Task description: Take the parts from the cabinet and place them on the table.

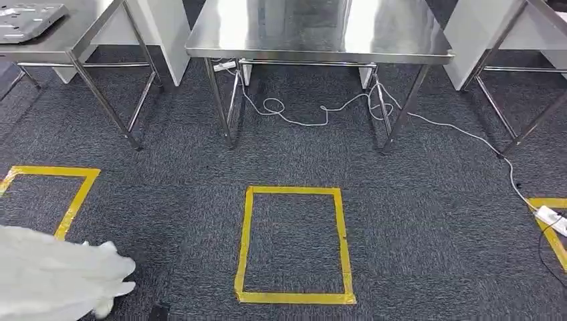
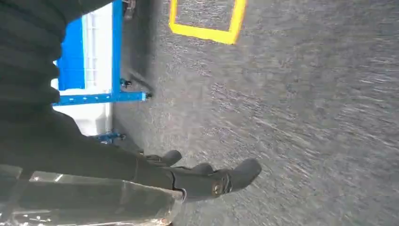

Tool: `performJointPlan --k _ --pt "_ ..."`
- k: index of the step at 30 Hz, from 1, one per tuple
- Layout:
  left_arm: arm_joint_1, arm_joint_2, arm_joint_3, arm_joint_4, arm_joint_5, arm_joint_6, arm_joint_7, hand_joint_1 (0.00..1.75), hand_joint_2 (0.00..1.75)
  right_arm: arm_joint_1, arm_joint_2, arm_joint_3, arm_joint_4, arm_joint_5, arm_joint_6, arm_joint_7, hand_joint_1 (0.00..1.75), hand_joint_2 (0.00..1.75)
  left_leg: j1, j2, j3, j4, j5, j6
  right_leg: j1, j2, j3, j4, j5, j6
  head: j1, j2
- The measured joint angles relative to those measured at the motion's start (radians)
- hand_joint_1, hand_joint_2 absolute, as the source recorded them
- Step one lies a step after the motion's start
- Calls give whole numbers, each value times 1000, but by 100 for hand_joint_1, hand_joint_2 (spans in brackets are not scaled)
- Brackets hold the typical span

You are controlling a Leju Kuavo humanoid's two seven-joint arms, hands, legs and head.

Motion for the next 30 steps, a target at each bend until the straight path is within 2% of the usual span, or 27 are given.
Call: performJointPlan --k 1,2,3,4,5,6,7,8,9,11,12,13,14,15,16,17,18,19,21,22,23,24,25,27,28,29,30 --pt "-1 0 0 0 -2 0 0 0 0 2 2 0 0 1 5 0 0 175 5 -1 -13 73 -65 -8 1 0 -14 1 12 -1 0 0" --pt "-2 -1 0 0 -3 0 1 0 0 2 3 0 0 2 8 0 0 175 9 -1 -26 153 -109 -14 3 0 -29 3 24 0 0 0" --pt "-3 -2 0 0 -3 0 1 0 0 2 3 0 0 2 13 -1 0 175 12 -1 -32 225 -122 -20 3 0 -39 10 36 2 1 0" --pt "-4 -2 -1 0 -4 0 1 0 0 2 4 0 0 3 15 -1 0 175 16 -1 -21 254 -97 -23 3 0 -60 20 44 6 -1 0" --pt "-5 -2 -1 0 -4 0 1 0 0 3 5 0 0 3 15 -1 0 175 19 -1 7 241 -57 -25 3 1 -80 31 51 10 -1 0" --pt "-5 -2 -1 0 -4 0 2 0 0 5 6 0 0 4 15 -1 0 175 22 -1 57 188 -22 -24 1 2 -98 44 55 16 0 0" --pt "-6 -2 -1 0 -4 -3 0 0 0 5 6 0 0 5 16 -1 0 175 23 -2 124 104 -13 -21 1 4 -113 56 57 20 -1 0" --pt "-7 -2 -2 0 -5 -13 -7 0 0 5 7 0 0 7 16 -1 0 175 23 -6 186 6 -53 -16 0 3 -122 65 61 25 0 0" --pt "-7 1 -2 -1 -5 -23 -15 0 0 4 8 0 0 10 16 -1 0 175 18 -9 227 -55 -76 -12 7 3 -129 71 66 33 0 0" --pt "-5 6 -2 -1 -5 -33 -27 0 0 3 10 0 0 15 16 -1 0 175 10 -10 215 -56 -71 0 2 2 -131 64 81 49 0 0" --pt "-5 9 -2 -1 -4 -36 -29 0 0 3 13 0 0 17 16 -1 0 175 5 -9 209 -55 -63 10 1 2 -133 61 92 58 0 0" --pt "-4 10 -2 -1 -4 -36 -30 0 0 6 13 0 2 17 16 -1 0 175 13 -5 196 -75 -40 25 9 2 -139 62 95 64 1 0" --pt "-6 9 -2 -1 -4 -36 -32 0 0 7 11 0 2 17 16 0 0 175 13 0 187 -81 -26 34 5 4 -157 85 63 57 0 0" --pt "-6 10 -2 -1 -4 -36 -32 0 0 5 13 0 2 17 17 1 0 175 13 0 171 -82 -12 44 6 5 -177 134 8 43 4 0" --pt "-5 11 -2 -1 -4 -36 -32 0 0 6 14 0 3 17 17 2 0 175 11 0 155 -82 -1 43 5 5 -203 202 -50 34 5 0" --pt "-5 11 -2 -1 -5 -36 -32 0 0 6 14 0 3 17 18 2 0 175 9 0 138 -81 13 44 3 5 -226 285 -98 31 5 0" --pt "-5 11 -3 -1 -6 -36 -32 0 0 6 13 0 3 17 19 2 0 175 9 2 118 -80 27 43 2 5 -241 361 -119 40 6 0" --pt "-5 10 -3 -1 -8 -36 -32 0 0 6 12 0 3 17 21 2 0 175 9 4 102 -80 40 40 1 5 -237 397 -107 53 7 0" --pt "-5 10 -4 -1 -13 -36 -30 0 0 5 11 0 3 17 25 3 0 175 9 6 78 -79 63 34 1 5 -175 348 -39 80 9 0" --pt "-5 9 -5 -1 -13 -35 -30 0 0 5 10 0 3 17 25 4 0 175 9 5 64 -78 75 29 -1 5 -115 271 -12 86 8 0" --pt "-5 9 -5 -1 -15 -34 -27 0 0 4 11 0 2 17 26 5 0 175 7 5 56 -75 85 22 -3 5 -41 167 -19 79 8 0" --pt "-5 9 -6 -1 -16 -32 -25 0 0 3 11 0 2 17 26 5 0 175 0 4 47 -69 90 15 6 5 56 51 -41 68 11 0" --pt "-5 9 -7 -1 -18 -32 -24 0 0 2 11 0 2 18 27 5 0 175 -3 6 44 -63 99 10 9 7 55 -1 -65 58 7 0" --pt "-6 10 -8 -1 -19 -30 -24 0 0 5 15 0 2 18 30 5 0 175 1 6 43 -66 113 3 7 7 43 16 -61 53 5 0" --pt "-4 11 -8 -1 -21 -30 -24 0 0 8 15 0 2 18 31 5 0 175 6 7 41 -64 119 -4 -6 6 38 16 -54 42 2 0" --pt "-3 13 -8 -1 -21 -30 -24 0 0 8 16 0 3 17 32 6 0 175 11 2 33 -53 102 -10 -11 3 37 16 -47 32 3 0" --pt "-1 13 -8 -1 -22 -30 -23 0 0 9 17 0 3 17 32 7 0 175 14 1 20 -8 36 -13 -9 1 28 17 -37 14 1 0"
